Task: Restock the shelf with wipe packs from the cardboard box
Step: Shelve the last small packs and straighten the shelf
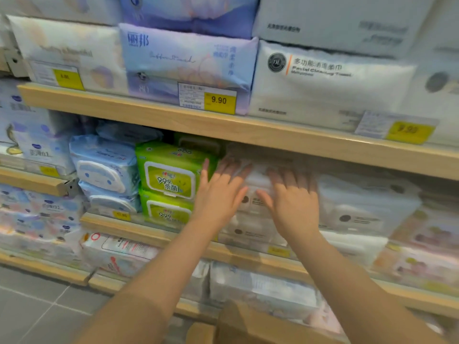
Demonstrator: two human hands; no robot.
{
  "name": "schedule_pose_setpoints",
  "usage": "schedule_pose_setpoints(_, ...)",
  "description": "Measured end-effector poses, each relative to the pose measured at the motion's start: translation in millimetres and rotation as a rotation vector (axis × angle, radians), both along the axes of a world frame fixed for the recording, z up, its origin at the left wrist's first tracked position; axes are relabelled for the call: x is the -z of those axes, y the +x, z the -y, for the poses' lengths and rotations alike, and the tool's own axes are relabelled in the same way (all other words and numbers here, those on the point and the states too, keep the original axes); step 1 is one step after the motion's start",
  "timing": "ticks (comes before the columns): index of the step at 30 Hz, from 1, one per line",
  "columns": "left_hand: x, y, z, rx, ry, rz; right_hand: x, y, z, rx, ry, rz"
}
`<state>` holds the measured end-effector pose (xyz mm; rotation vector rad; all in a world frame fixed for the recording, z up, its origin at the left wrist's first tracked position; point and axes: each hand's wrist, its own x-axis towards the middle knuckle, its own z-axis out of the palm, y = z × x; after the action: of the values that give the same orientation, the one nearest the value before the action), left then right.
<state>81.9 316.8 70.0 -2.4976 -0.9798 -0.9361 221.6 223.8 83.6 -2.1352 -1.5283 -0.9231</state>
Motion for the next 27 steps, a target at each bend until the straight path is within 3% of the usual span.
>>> schedule_pose_setpoints(6,0,25,-6,-0.039,-0.016,0.134,2,8,-21,0.047,-0.035,0.014)
schedule_pose_setpoints(12,-2,33,23,-0.098,-0.062,0.069,-3,18,21,-0.141,0.069,0.045)
schedule_pose_setpoints(15,-1,57,52,-0.006,-0.075,0.016,3,61,66,-0.092,0.11,0.052)
schedule_pose_setpoints(19,-10,105,83,0.103,-0.064,-0.048,7,119,123,0.113,0.2,-0.255)
schedule_pose_setpoints(22,-20,137,101,0.129,-0.11,-0.101,6,130,139,0.113,0.268,-0.43)
schedule_pose_setpoints(24,-23,153,109,0.101,-0.122,-0.139,8,133,138,0.115,0.289,-0.653)
schedule_pose_setpoints(27,-16,167,109,0.057,0.023,-0.165,15,141,130,0.079,0.251,-0.971)
